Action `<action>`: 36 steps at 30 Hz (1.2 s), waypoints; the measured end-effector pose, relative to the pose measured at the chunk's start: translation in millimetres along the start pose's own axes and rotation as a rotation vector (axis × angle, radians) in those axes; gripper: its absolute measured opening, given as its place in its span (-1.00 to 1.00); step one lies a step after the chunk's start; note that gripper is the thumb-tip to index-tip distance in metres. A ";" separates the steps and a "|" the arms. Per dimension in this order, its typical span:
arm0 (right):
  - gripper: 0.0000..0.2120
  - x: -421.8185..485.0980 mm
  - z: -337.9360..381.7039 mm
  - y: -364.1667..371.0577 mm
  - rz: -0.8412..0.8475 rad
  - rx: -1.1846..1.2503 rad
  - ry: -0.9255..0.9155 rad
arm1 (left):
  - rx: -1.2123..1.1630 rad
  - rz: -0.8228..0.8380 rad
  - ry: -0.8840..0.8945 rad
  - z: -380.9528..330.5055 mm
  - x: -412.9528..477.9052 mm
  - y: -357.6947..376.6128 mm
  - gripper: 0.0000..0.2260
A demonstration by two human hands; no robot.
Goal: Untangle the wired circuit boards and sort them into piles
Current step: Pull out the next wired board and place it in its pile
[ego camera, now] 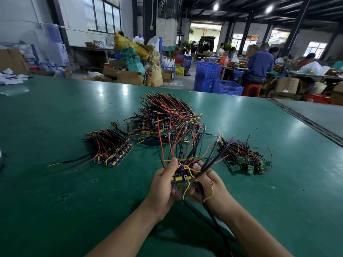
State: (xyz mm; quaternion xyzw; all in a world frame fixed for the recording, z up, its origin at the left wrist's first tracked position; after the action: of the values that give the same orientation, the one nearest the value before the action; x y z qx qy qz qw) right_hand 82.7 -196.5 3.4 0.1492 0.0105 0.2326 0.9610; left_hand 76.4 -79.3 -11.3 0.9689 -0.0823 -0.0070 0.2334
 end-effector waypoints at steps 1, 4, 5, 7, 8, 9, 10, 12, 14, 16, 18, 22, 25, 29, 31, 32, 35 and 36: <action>-0.76 -0.1 -0.5 -0.4 -0.006 0.008 0.000 | -0.003 -0.005 -0.001 -0.2 -0.6 -0.3 -0.51; -0.77 -0.7 -2.2 -0.9 -0.017 0.013 0.001 | 0.006 0.001 -0.001 -1.0 -1.6 0.0 -0.50; -0.75 -0.6 -3.3 -1.1 -0.024 0.007 0.005 | 0.004 0.007 0.000 -1.6 -1.7 0.0 -0.50; -0.70 -0.1 -5.9 -1.2 -0.046 -0.010 0.009 | -0.014 0.022 -0.005 -2.6 -1.3 0.4 -0.49; -0.68 0.3 -7.3 -1.0 -0.056 -0.019 0.008 | -0.030 0.029 -0.011 -3.3 -1.0 0.3 -0.49; -0.68 0.7 -8.2 -0.7 -0.061 -0.028 0.004 | -0.042 0.035 -0.016 -4.0 -1.0 -0.3 -0.49; -0.69 1.1 -9.0 -0.2 -0.063 -0.032 -0.001 | -0.045 0.041 -0.020 -4.8 -1.2 -0.7 -0.49; -0.68 1.6 -10.3 -0.5 -0.067 -0.026 -0.006 | -0.032 0.052 -0.025 -5.9 -2.1 -1.0 -0.49; -0.63 2.6 -12.3 -3.1 -0.076 -0.009 -0.004 | -0.019 0.049 -0.027 -6.0 -2.3 -0.8 -0.48; -0.61 3.5 -14.3 -5.2 -0.078 0.007 -0.005 | 0.000 0.039 -0.029 -5.7 -2.4 -0.5 -0.47; -0.63 4.7 -16.2 -5.9 -0.081 0.035 -0.008 | 0.006 0.042 -0.026 -6.3 -2.9 -0.9 -0.47; -0.70 5.9 -17.5 -4.0 -0.077 0.103 -0.012 | 0.004 0.028 -0.026 -5.8 -3.1 -2.9 -0.46; -0.79 5.2 -16.6 3.0 -0.055 0.162 -0.039 | -0.048 0.000 -0.032 -4.8 -0.9 -2.0 -0.44; -0.68 3.0 -13.1 6.8 -0.074 0.142 -0.108 | -0.141 0.087 0.013 -9.3 1.1 1.8 -0.52; -0.69 2.1 -8.8 7.6 -0.070 0.146 -0.124 | -0.143 0.105 -0.001 -9.5 1.5 2.7 -0.47; -0.72 2.1 -6.2 7.7 -0.073 0.128 -0.133 | -0.143 0.106 -0.009 -9.3 1.8 2.8 -0.45; -0.76 2.3 -3.6 2.7 -0.128 0.070 -0.124 | -0.145 0.108 -0.018 -10.7 2.4 1.4 -0.45; -0.76 2.9 -4.2 0.4 -0.147 0.064 -0.101 | -0.146 0.104 -0.014 -12.1 2.6 0.6 -0.49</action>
State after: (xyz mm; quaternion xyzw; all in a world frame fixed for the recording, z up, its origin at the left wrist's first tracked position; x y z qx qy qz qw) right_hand 84.7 -193.7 -0.3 0.1900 -0.0196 0.1533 0.9695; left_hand 79.4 -74.8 -0.2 0.9436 -0.1336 -0.0076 0.3029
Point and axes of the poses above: each hand's wrist, its own x-axis towards the middle knuckle, its own y-axis out of the palm, z = x × y, the point moved 3 cm from there along x, towards the middle knuckle, and after that the axes turned 6 degrees about z, right-handed, at the moved point
